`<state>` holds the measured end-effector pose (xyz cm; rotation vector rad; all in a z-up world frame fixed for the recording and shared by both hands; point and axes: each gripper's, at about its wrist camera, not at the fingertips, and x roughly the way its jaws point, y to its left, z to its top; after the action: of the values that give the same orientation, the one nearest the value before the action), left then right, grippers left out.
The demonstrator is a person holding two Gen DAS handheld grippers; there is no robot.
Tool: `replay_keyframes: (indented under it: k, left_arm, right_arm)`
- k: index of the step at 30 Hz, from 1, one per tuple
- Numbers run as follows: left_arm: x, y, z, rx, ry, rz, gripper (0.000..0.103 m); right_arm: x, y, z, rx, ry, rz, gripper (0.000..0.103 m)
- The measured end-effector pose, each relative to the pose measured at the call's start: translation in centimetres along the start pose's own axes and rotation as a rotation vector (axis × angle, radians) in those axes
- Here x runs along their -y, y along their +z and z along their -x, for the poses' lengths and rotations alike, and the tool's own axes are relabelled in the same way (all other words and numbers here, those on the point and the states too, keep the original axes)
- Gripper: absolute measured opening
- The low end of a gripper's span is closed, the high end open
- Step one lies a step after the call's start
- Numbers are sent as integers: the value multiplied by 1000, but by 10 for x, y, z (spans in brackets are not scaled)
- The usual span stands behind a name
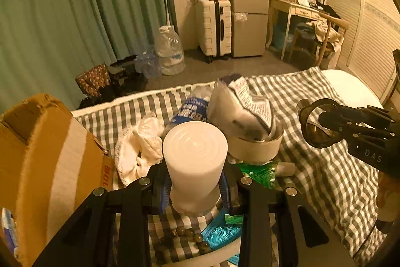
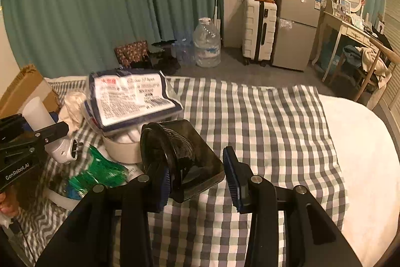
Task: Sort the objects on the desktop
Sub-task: 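Lift the white container and black case and carry them over the cardboard box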
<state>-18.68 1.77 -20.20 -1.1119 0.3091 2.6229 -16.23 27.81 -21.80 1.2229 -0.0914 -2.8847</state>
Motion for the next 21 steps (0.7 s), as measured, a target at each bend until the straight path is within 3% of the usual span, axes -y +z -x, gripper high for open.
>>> replay_keyframes:
  k: [21]
  left_arm:
    - [-10,22,74,120,22,31,33]
  right_arm:
    - [-20,26,76,170,13,-16,38]
